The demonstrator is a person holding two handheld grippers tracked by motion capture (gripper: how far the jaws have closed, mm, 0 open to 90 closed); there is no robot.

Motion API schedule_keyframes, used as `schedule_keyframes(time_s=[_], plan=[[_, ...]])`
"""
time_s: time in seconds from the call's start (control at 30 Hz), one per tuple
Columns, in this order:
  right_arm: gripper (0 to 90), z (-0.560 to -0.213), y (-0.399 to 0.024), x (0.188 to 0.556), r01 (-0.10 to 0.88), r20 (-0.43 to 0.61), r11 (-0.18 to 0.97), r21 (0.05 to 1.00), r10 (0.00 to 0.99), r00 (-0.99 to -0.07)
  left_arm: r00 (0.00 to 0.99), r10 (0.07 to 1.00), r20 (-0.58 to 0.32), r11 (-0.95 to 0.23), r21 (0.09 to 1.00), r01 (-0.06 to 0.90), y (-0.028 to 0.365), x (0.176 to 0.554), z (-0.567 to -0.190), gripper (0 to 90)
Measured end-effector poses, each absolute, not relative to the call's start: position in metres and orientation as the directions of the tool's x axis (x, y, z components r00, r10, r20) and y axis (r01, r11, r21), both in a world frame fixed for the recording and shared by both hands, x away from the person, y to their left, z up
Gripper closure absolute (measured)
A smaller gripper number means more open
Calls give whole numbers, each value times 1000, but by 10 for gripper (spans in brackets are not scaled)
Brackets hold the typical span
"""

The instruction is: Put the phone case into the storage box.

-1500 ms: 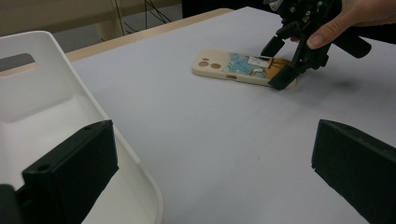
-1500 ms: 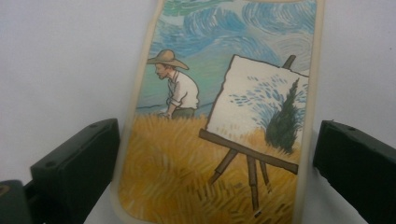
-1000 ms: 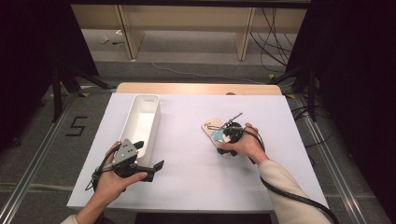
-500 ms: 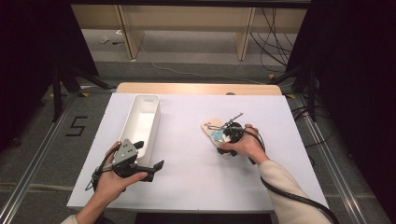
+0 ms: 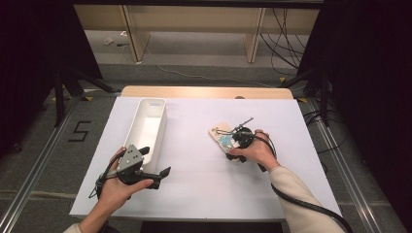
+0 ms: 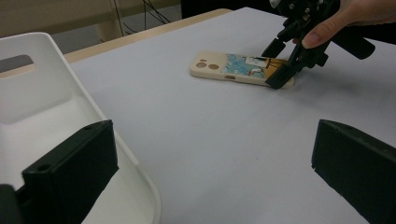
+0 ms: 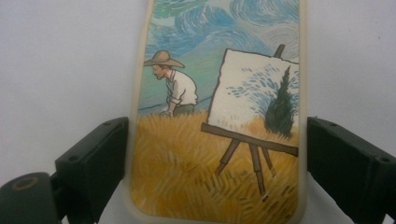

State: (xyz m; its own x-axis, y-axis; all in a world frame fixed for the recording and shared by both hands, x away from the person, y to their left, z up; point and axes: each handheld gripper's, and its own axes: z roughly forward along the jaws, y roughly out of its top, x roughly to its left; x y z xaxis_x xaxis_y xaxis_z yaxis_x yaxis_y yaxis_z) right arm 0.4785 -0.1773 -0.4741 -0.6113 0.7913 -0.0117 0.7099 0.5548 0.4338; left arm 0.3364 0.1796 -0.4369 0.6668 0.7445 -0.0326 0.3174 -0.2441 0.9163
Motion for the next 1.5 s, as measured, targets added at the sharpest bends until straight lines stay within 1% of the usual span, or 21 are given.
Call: schedule_keyframes(time_s=[0.33, 0.87, 1.23, 1.5], plan=[[115, -473, -177, 477, 722, -7, 540, 433, 803, -596, 666, 745, -33, -243, 917, 317, 180, 337, -437, 0], [119, -470, -182, 473, 738, 41, 492, 462, 819, -572, 666, 746, -32, -242, 917, 316, 180, 337, -437, 0], [119, -461, -186, 468, 712, 60, 465, 526, 815, -576, 665, 746, -32, -242, 918, 316, 180, 337, -437, 0], [119, -454, -187, 460, 666, 54, 464, 585, 797, -602, 664, 747, -32, -242, 917, 316, 180, 336, -437, 0]])
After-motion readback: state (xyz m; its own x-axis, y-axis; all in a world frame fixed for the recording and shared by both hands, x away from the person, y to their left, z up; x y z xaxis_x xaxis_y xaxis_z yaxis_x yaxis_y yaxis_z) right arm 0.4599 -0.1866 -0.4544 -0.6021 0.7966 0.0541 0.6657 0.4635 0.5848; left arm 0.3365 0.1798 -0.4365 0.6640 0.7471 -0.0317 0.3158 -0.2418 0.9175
